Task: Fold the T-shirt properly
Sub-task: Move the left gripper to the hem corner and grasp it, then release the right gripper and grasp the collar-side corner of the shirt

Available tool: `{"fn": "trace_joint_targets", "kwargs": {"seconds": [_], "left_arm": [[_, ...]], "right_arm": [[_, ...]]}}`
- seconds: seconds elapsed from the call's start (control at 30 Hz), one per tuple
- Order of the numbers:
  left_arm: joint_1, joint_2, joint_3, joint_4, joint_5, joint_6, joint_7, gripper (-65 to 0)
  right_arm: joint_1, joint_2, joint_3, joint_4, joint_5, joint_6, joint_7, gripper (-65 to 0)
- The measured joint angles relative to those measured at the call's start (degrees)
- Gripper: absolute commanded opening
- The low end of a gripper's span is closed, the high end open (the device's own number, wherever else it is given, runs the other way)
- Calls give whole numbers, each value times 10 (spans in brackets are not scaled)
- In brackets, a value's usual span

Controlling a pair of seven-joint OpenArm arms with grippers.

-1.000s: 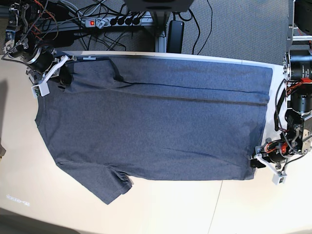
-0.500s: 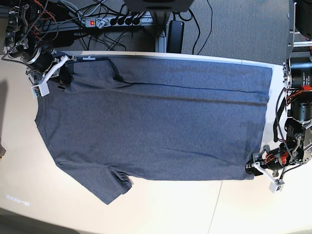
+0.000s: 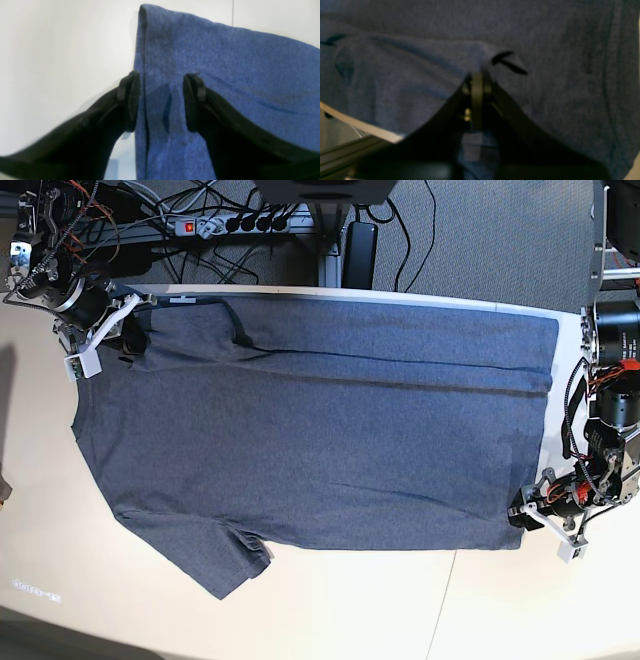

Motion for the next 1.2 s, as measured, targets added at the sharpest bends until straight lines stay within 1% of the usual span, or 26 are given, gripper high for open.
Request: {"fn": "trace_joint_targets", "kwargs": {"seconds": [0.27,0.5,0.7,0.73,0.83,0.93,0.97,1.1,1.2], "left_arm": [[-2,7,0,0,8,0,-1,-329],[-3,38,-2,0,10,0,-5,-329],[-3,40,-2,0,7,-1,-7,-339],[-3,40,-2,0,8,-2,-9,-370],[-3,40,-2,-1,29,-2,-24,-523],[0,40,-2,-1,57,-2,-50,-638],[1,40,-2,-1,61,-2,-57,-650],[1,42,-1,-2,82,-2,-77,-650],[0,42,-1,-2,89,-2,-78,-650]], "right_arm": [[0,0,0,0,0,0,0,-650],[0,0,0,0,0,0,0,-650],[0,0,0,0,0,0,0,-650],[0,0,0,0,0,0,-1,-650],[0,0,0,0,0,0,0,-650],[0,0,0,0,0,0,0,-650],[0,0,0,0,0,0,0,-650],[0,0,0,0,9,0,4,-650],[-2,0,0,-1,9,0,29,-650]]}}
